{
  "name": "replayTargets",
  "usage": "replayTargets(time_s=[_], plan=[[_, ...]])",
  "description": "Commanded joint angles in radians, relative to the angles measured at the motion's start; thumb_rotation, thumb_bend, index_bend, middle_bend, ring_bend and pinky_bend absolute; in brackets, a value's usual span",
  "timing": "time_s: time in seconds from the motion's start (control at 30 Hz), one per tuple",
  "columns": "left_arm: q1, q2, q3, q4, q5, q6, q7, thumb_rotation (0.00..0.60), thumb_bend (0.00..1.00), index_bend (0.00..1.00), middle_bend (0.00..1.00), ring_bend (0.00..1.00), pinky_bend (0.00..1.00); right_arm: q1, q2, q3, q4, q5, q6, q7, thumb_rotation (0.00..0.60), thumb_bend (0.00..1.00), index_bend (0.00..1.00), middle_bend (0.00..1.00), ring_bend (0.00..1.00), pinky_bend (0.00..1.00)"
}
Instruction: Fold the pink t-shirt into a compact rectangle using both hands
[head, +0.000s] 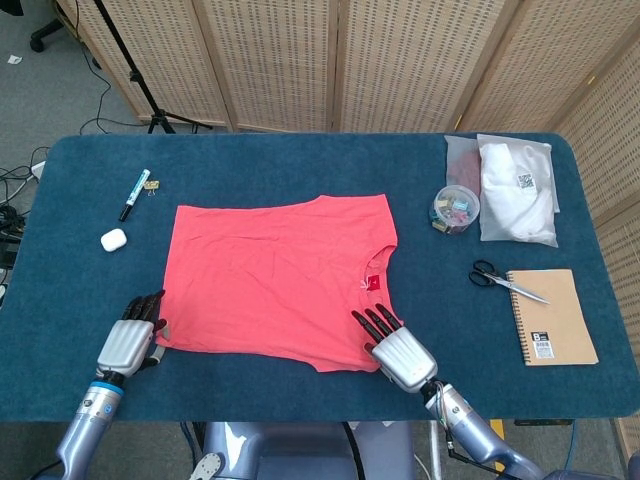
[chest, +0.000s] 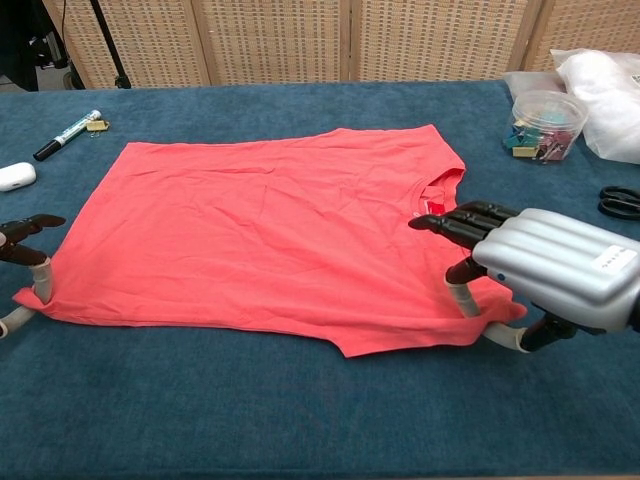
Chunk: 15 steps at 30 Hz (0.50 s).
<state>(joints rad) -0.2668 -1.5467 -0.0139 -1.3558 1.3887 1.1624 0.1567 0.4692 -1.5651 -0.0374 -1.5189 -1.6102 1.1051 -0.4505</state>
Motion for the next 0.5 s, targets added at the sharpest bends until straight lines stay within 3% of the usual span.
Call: replayTargets(time_s=[0.03, 0.5], plan=[[0.001, -0.003, 0.002, 0.004, 0.008, 0.008, -0.008, 0.600, 0.49, 0.71, 0.00, 0.00, 0.00, 0.000, -0.001, -0.002, 0.000, -0.001, 0.000, 0.000, 0.600, 0.44, 0.59, 0.00, 0.00, 0.00], [0.007, 0.040, 0.026, -0.043, 0.062, 0.055, -0.016, 0.600, 0.51, 0.73, 0.00, 0.00, 0.00, 0.010, 0.022, -0.018, -0.026, -0.036, 0.003, 0.047, 0.600, 0.48, 0.62, 0.00, 0.00, 0.00]])
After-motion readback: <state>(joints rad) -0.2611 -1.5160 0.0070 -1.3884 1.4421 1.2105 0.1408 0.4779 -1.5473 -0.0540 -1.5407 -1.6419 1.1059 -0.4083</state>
